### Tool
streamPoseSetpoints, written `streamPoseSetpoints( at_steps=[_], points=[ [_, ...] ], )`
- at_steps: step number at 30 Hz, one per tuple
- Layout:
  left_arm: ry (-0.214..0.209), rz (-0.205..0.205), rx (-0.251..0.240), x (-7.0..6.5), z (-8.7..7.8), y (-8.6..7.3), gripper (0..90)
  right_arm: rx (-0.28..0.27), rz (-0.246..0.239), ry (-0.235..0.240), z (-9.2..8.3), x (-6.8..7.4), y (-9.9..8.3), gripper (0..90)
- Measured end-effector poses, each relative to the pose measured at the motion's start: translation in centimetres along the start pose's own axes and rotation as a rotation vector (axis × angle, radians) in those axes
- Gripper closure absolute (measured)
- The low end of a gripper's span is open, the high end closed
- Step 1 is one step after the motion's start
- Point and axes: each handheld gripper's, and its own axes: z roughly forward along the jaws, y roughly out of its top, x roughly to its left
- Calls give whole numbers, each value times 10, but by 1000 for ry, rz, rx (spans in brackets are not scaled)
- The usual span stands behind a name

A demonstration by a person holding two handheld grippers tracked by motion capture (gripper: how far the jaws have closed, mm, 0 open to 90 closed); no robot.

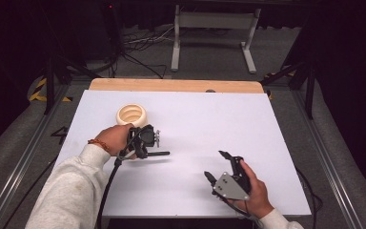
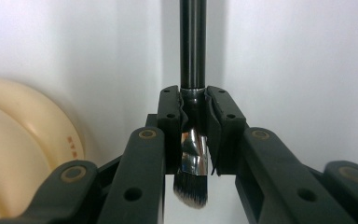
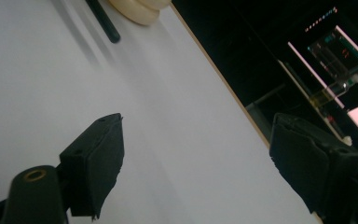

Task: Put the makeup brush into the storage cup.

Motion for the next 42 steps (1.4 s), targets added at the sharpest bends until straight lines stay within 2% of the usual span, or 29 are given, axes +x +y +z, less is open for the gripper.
streamPoseSetpoints(
  at_steps=[1, 2, 3, 4, 6, 7, 8, 9, 10, 12, 13, 14, 15, 16, 17, 18, 19, 20, 22, 24, 25, 26, 27, 28, 31, 35, 38, 41, 42],
  points=[
    [0, 3, -2, -1, -1, 3, 773, -3, -36, -9, 4, 5, 7, 210],
    [0, 3, -2, -1, -1, 3, 772, -3, -36, -9, 4, 5, 7, 210],
    [-7, 5, -7, -2, -3, 7, 772, -11, -67, -4, 8, 11, 13, 230],
    [-9, 15, 5, -3, -4, 10, 773, -20, -114, 2, 15, 19, 24, 246],
    [-4, 21, -14, -5, -6, 17, 773, -25, -189, 14, 26, 32, 40, 298],
    [6, 28, -12, -6, -8, 21, 773, -22, -213, 11, 32, 40, 47, 323],
    [6, 28, -12, -6, -8, 21, 773, -22, -213, 11, 32, 40, 47, 323],
    [9, 31, -13, -7, -8, 23, 773, -24, -273, -3, 41, 51, 56, 359],
    [9, 45, 1, -8, -9, 28, 773, -24, -273, -3, 41, 51, 56, 359],
    [16, 42, -7, -10, -11, 33, 773, 18, -327, -17, 53, 62, 64, 366],
    [17, 52, -7, -11, -11, 35, 773, 23, -339, -27, 59, 65, 66, 382],
    [22, 46, -7, -12, -12, 37, 774, 54, -362, -37, 67, 70, 68, 404],
    [29, 48, -15, -13, -12, 39, 774, 54, -362, -37, 67, 70, 68, 404],
    [18, 50, -29, -14, -14, 43, 774, 72, -374, -77, 75, 74, 70, 432],
    [18, 50, -29, -14, -14, 43, 774, 72, -374, -77, 75, 74, 70, 432],
    [15, 47, -30, -14, -13, 44, 774, 96, -407, -94, 80, 76, 71, 478],
    [15, 50, -31, -15, -12, 45, 774, 96, -407, -94, 80, 76, 71, 478],
    [8, 54, -30, -16, -12, 48, 774, 113, -449, -119, 84, 77, 73, 522],
    [9, 56, -35, -17, -12, 50, 774, 112, -458, -131, 86, 79, 73, 554],
    [0, 62, -25, -19, -12, 52, 775, 143, -493, -134, 90, 81, 74, 599],
    [3, 70, -20, -19, -12, 54, 774, 142, -496, -133, 91, 82, 73, 638],
    [6, 63, -36, -19, -11, 54, 774, 146, -489, -129, 92, 83, 73, 658],
    [-6, 70, -35, -20, -10, 55, 774, 158, -503, -134, 93, 84, 74, 681],
    [4, 76, -22, -20, -11, 56, 774, 172, -511, -126, 94, 86, 75, 739],
    [2, 71, -29, -21, -10, 57, 774, 186, -528, -122, 96, 86, 75, 775],
    [-14, 58, -39, -20, -10, 56, 773, 200, -519, -104, 96, 87, 74, 796],
    [2, 49, -69, -20, -10, 54, 769, 203, -527, -115, 97, 88, 74, 797],
    [55, 20, -158, -21, -17, 50, 738, 217, -495, -120, 95, 81, 73, 799],
    [65, 26, -187, -21, -20, 47, 722, 218, -478, -123, 95, 78, 72, 799]
  ],
)
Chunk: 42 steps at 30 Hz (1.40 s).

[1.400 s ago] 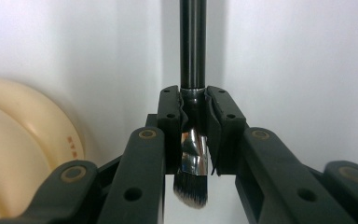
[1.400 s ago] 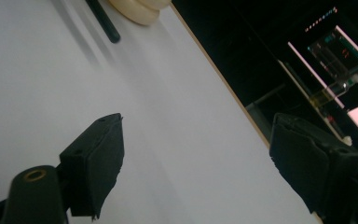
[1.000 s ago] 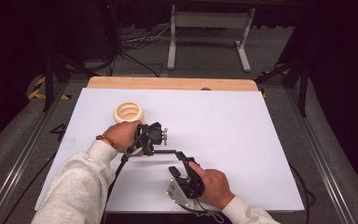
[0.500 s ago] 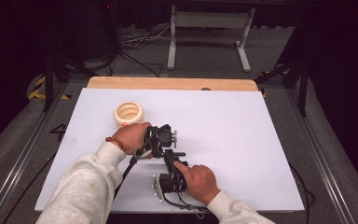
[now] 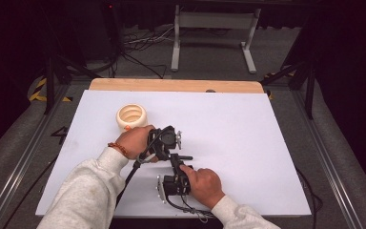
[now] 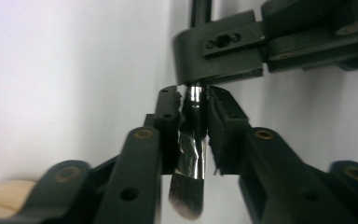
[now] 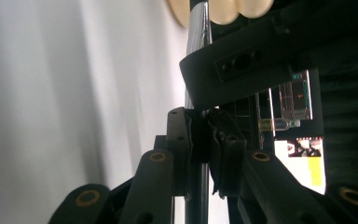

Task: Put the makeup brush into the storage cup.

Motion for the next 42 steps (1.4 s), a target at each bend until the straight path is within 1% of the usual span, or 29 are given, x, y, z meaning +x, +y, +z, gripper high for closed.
streamPoseSetpoints(
  at_steps=[1, 2, 3, 4, 6, 7, 8, 10, 12, 14, 15, 17, 18, 20, 21, 22, 24, 25, 26, 28, 30, 31, 33, 34, 35, 36, 38, 39, 42],
  points=[
    [16, 6, -15, -2, -4, -2, 731, -6, 13, 2, 1, -2, -2, 799],
    [44, 4, -55, -3, -9, -4, 705, -10, 5, 8, 0, -5, -4, 799],
    [69, -11, -75, -4, -12, -6, 661, -15, 25, 11, 0, -8, -6, 799],
    [108, -29, -130, -6, -17, -10, 625, -10, 28, 9, -1, -9, -7, 799],
    [163, -81, -240, -11, -25, -19, 523, -11, 56, 23, -3, -14, -11, 799],
    [197, -87, -288, -16, -30, -24, 499, -20, 68, 30, -3, -15, -13, 799],
    [216, -95, -314, -19, -32, -28, 483, -29, 99, 44, -4, -17, -16, 799],
    [266, -127, -375, -26, -37, -39, 423, -33, 133, 53, -4, -20, -20, 799],
    [298, -150, -408, -32, -38, -50, 361, -48, 176, 56, -5, -26, -24, 799],
    [347, -177, -440, -36, -39, -63, 311, -59, 210, 63, -7, -29, -27, 799],
    [371, -204, -471, -39, -40, -71, 268, -62, 213, 61, -7, -31, -29, 799],
    [411, -223, -504, -43, -41, -83, 227, -63, 253, 76, -7, -34, -32, 799],
    [453, -247, -523, -46, -44, -92, 210, -71, 268, 80, -7, -35, -33, 799],
    [478, -272, -558, -50, -46, -104, 164, -83, 293, 89, -8, -39, -36, 799],
    [486, -286, -578, -52, -47, -110, 156, -85, 308, 93, -9, -41, -37, 799],
    [480, -317, -612, -54, -46, -119, 142, -94, 317, 96, -9, -42, -38, 799],
    [501, -361, -639, -59, -40, -136, 89, -114, 359, 119, -10, -47, -40, 799],
    [501, -361, -639, -59, -40, -136, 73, -121, 386, 126, -10, -49, -42, 799],
    [484, -372, -655, -61, -37, -143, 73, -121, 386, 126, -10, -49, -42, 799],
    [489, -407, -680, -66, -29, -158, 52, -142, 428, 144, -10, -53, -45, 799],
    [475, -447, -715, -70, -20, -170, 52, -153, 472, 164, -9, -57, -48, 799],
    [488, -452, -714, -72, -17, -175, 47, -163, 496, 174, -9, -58, -49, 799],
    [501, -479, -741, -79, -7, -189, 43, -179, 546, 189, -8, -62, -52, 799],
    [501, -479, -741, -79, -7, -189, 43, -179, 546, 189, -8, -62, -52, 799],
    [505, -488, -750, -81, -5, -192, 43, -193, 583, 209, -7, -65, -55, 799],
    [505, -499, -766, -83, -3, -197, 44, -201, 595, 213, -6, -67, -56, 799],
    [510, -519, -791, -86, 0, -205, 44, -224, 646, 235, -5, -72, -59, 799],
    [499, -535, -805, -88, 1, -208, 48, -232, 662, 240, -5, -73, -60, 799],
    [505, -572, -800, -93, 6, -215, 52, -263, 724, 266, -2, -79, -64, 798]
  ],
)
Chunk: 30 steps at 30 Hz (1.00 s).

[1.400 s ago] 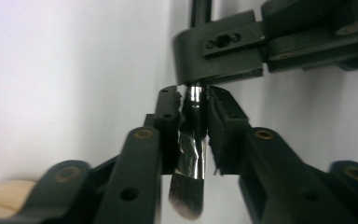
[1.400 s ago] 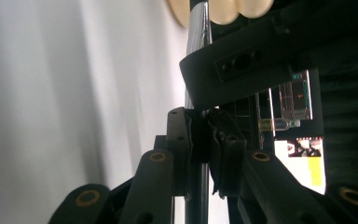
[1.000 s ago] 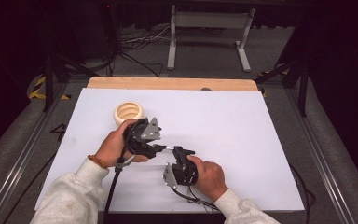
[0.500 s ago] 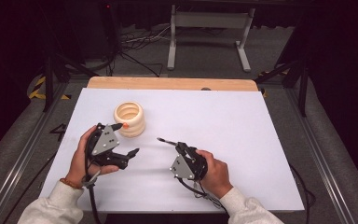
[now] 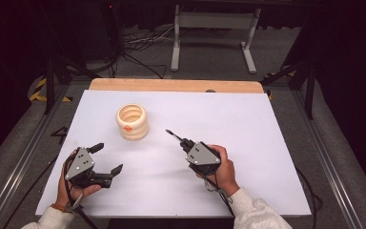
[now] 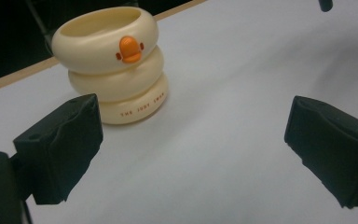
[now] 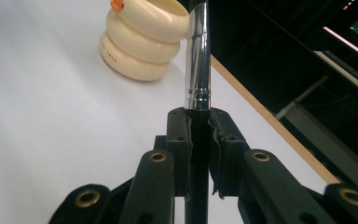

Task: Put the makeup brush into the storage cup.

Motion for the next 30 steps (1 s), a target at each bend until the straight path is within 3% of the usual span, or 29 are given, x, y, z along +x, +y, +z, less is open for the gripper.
streamPoseSetpoints(
  at_steps=[6, 12, 21, 25, 30],
  points=[
    [5, -29, 18, -3, -5, -12, 44, -45, 79, 54, 3, -9, 0, 799],
    [4, -71, -3, -9, -14, -17, 53, -105, 191, 125, 13, -15, 1, 798],
    [-11, -72, -25, -12, -16, -16, 53, -183, 295, 205, 30, -21, 6, 798],
    [-9, -75, -27, -11, -16, -16, 53, -231, 383, 250, 40, -28, 10, 798],
    [-5, -67, -20, -11, -16, -16, 54, -260, 408, 265, 51, -31, 21, 798]
  ],
)
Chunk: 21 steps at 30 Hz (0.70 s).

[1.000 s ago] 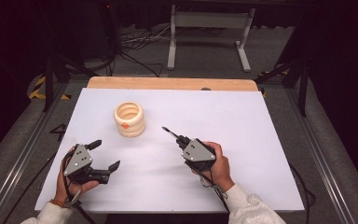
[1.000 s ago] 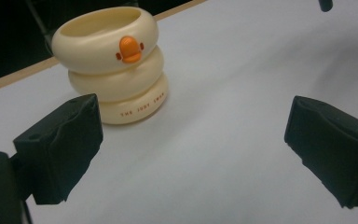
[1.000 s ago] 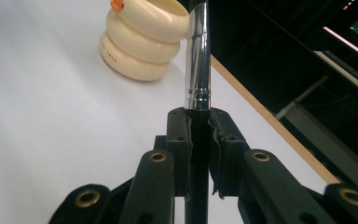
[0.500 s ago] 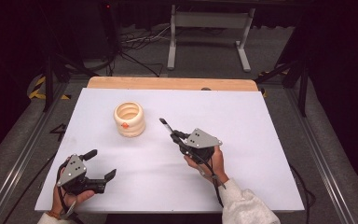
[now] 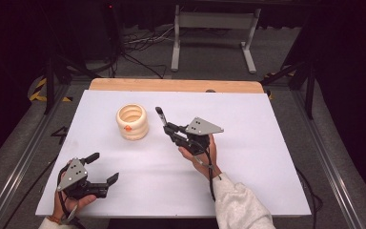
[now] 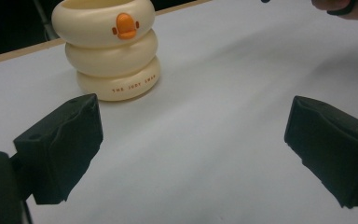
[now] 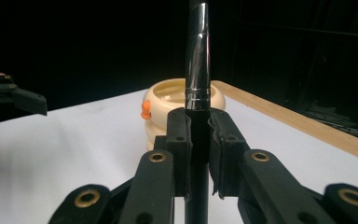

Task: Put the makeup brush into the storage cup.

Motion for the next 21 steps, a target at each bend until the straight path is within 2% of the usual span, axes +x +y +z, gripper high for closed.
streamPoseSetpoints(
  at_steps=[9, 16, 18, 21],
  points=[
    [-9, -1, -14, -1, -1, 1, 54, -43, 11, 43, 28, 3, 15, 798],
    [-30, 17, -29, -3, 0, 1, 60, -95, 27, 73, 49, 2, 32, 798],
    [-30, 29, -33, -5, 2, 1, 59, -100, 25, 75, 54, 2, 36, 798],
    [-38, 25, -40, -5, 2, 1, 58, -107, 31, 83, 66, 1, 42, 798]
  ],
)
